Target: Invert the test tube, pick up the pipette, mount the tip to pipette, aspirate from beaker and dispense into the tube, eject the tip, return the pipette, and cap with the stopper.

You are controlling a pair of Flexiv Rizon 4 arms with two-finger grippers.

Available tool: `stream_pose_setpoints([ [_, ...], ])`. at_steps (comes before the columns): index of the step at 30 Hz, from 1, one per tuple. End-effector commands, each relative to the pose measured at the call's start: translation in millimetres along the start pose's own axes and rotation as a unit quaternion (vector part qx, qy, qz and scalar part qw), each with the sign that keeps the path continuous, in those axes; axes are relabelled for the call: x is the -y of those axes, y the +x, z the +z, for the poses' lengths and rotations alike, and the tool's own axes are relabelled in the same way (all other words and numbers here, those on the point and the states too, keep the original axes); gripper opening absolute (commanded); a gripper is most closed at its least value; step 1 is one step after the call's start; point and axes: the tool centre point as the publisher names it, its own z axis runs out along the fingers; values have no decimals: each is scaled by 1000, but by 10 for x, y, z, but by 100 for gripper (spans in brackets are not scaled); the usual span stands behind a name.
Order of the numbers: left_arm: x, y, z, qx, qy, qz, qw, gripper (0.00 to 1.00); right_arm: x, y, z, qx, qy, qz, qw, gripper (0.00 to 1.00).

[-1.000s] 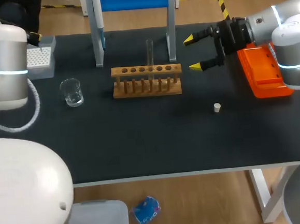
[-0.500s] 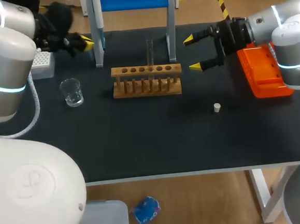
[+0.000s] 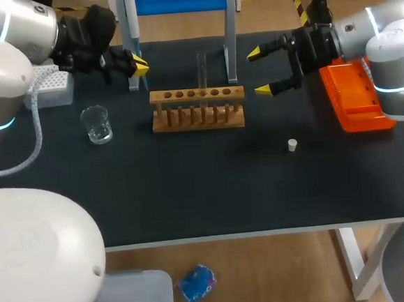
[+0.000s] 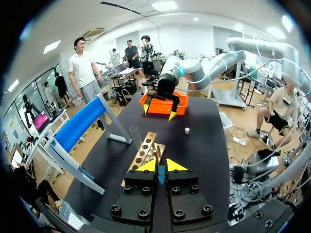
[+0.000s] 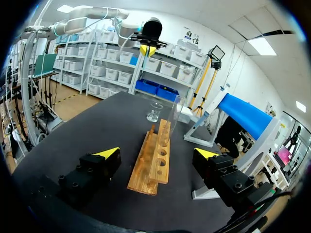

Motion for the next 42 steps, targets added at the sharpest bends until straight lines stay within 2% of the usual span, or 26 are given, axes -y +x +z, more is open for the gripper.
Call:
stream_pose_setpoints([
  [1,7,-13,-21,-4,-2,0,1000,0,3,-1,0,0,0,0,1000,100],
  [8,7,-13,-21,-4,-2,0,1000,0,3,-1,0,0,0,0,1000,100],
  [12,296,157,272,-28,4,6,1000,0,3,-1,0,0,0,0,1000,100],
  [13,368,213,352,-36,-13,9,999,0,3,-1,0,0,0,0,1000,100],
  [19,583,409,616,-50,-12,8,999,0,3,-1,0,0,0,0,1000,100],
  [25,564,465,813,-56,-33,-30,997,0,3,-1,0,0,0,0,1000,100],
  [33,534,504,957,-33,-10,-58,998,0,3,-1,0,0,0,0,1000,100],
  [42,466,491,1061,-43,-5,-59,997,0,3,-1,0,0,0,0,1000,100],
])
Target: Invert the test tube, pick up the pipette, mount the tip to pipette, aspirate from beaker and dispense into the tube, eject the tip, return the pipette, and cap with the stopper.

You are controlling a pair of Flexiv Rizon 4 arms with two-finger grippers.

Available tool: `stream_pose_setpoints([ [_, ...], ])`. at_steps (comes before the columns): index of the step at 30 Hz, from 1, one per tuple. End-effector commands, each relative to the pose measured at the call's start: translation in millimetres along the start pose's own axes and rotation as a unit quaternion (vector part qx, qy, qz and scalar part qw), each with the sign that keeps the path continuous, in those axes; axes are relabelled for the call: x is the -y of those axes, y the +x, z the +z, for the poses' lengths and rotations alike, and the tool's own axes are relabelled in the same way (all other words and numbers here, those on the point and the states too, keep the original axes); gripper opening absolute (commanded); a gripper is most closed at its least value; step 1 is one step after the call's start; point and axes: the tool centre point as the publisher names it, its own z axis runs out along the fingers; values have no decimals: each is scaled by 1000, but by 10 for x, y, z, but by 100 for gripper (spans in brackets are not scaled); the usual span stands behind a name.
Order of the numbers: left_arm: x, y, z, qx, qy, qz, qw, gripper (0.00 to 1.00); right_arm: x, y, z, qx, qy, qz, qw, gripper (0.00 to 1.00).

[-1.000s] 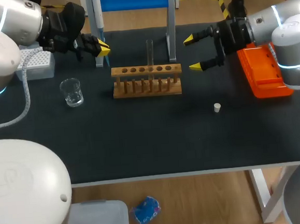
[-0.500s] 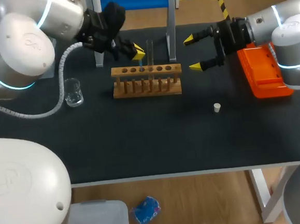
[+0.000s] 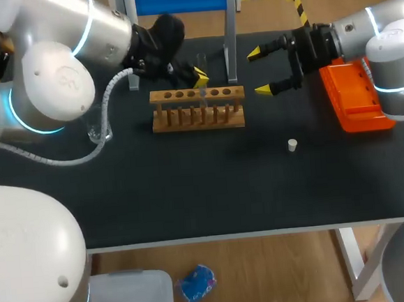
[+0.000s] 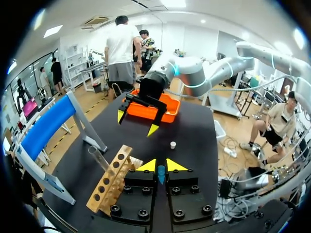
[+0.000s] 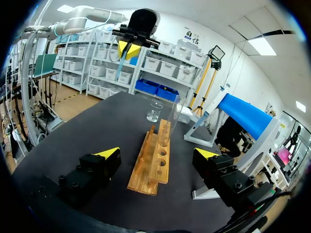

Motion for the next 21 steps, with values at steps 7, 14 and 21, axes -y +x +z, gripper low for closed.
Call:
stream_pose_setpoints([
  [7,6,-46,120,-23,-15,5,1000,0,3,-1,0,0,0,0,1000,100],
  [14,17,-48,159,-38,-27,10,999,0,3,-1,0,0,0,0,1000,100],
  [21,16,-48,163,-39,-29,9,999,0,3,-1,0,0,0,0,1000,100],
])
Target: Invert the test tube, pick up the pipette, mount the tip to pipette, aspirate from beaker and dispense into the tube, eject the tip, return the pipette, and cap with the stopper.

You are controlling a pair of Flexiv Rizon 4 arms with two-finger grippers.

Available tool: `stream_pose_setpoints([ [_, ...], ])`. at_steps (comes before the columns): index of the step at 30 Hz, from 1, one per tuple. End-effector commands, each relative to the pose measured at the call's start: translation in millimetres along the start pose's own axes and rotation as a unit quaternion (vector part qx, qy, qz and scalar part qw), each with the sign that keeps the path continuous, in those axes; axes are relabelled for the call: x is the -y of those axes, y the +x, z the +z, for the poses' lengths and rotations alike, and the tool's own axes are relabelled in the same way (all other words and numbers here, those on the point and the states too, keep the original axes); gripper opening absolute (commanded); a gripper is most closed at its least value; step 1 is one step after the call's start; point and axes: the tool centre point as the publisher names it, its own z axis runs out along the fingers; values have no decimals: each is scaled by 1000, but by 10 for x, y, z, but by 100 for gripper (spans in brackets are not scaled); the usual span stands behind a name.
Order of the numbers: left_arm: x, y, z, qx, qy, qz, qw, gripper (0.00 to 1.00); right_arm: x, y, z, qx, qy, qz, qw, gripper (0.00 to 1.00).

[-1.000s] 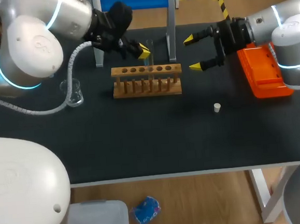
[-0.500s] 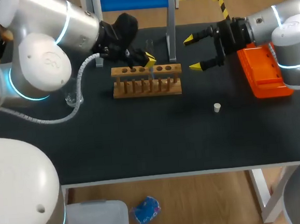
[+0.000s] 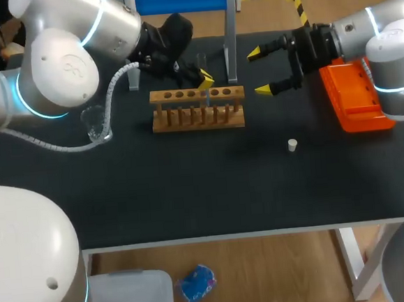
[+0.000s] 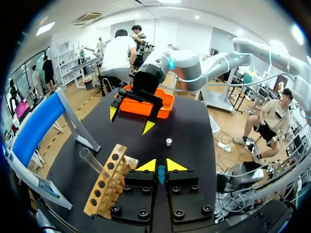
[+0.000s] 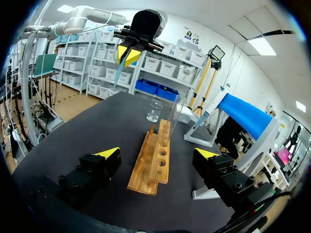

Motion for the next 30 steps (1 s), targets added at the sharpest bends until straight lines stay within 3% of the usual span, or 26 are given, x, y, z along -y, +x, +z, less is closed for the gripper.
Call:
stream_pose_setpoints([
  [1,16,-11,5,-1,-3,-1,1000,0,3,-1,0,0,0,0,1000,100],
  [7,16,-11,5,-1,-3,-1,1000,0,-306,135,-414,26,-32,25,999,100],
  [13,16,-11,5,-1,-3,-1,1000,0,-685,499,-596,32,-70,86,993,100],
  [21,16,-11,5,-1,-3,-1,1000,0,-1019,953,-259,-9,-102,148,984,100],
  [30,16,-11,5,-1,-3,-1,1000,0,-1119,875,271,-10,-155,140,978,100],
])
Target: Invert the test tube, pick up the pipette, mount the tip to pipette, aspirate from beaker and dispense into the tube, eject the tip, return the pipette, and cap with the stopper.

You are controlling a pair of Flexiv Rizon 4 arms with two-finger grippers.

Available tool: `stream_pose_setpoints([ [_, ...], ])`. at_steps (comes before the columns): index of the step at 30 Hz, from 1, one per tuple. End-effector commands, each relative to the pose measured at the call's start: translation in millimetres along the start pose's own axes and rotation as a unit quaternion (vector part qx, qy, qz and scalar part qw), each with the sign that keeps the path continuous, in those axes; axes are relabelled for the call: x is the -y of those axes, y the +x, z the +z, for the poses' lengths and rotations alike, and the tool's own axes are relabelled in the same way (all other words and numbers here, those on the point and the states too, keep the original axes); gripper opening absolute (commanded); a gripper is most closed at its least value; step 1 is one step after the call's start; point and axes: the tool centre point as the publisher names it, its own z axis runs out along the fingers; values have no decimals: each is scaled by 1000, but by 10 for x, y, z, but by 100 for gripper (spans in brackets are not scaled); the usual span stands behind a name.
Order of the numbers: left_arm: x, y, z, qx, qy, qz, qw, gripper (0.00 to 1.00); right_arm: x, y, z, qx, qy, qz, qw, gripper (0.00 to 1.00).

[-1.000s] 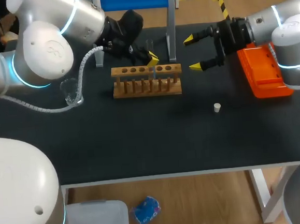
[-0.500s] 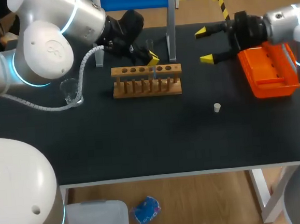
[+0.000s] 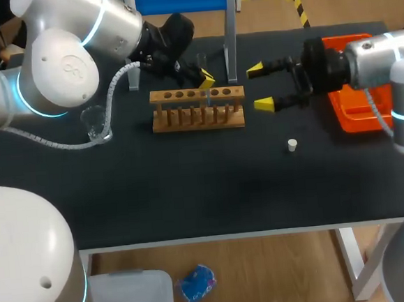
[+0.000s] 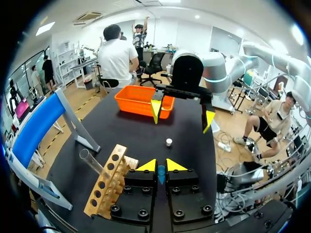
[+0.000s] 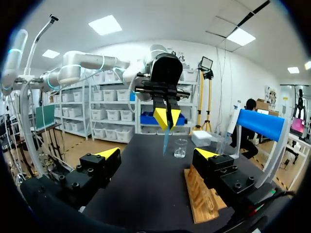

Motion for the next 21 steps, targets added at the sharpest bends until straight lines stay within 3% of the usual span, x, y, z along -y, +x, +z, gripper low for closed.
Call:
stream_pose_setpoints([
  [1,8,-10,-7,-2,-2,0,1000,0,46,-92,317,-7,-30,-4,1000,100],
  [10,8,-10,-7,-2,-2,0,1000,0,34,42,620,-47,-44,0,998,100],
  [21,8,-10,-7,-2,-2,0,1000,0,72,-28,811,-46,-61,27,997,100],
])
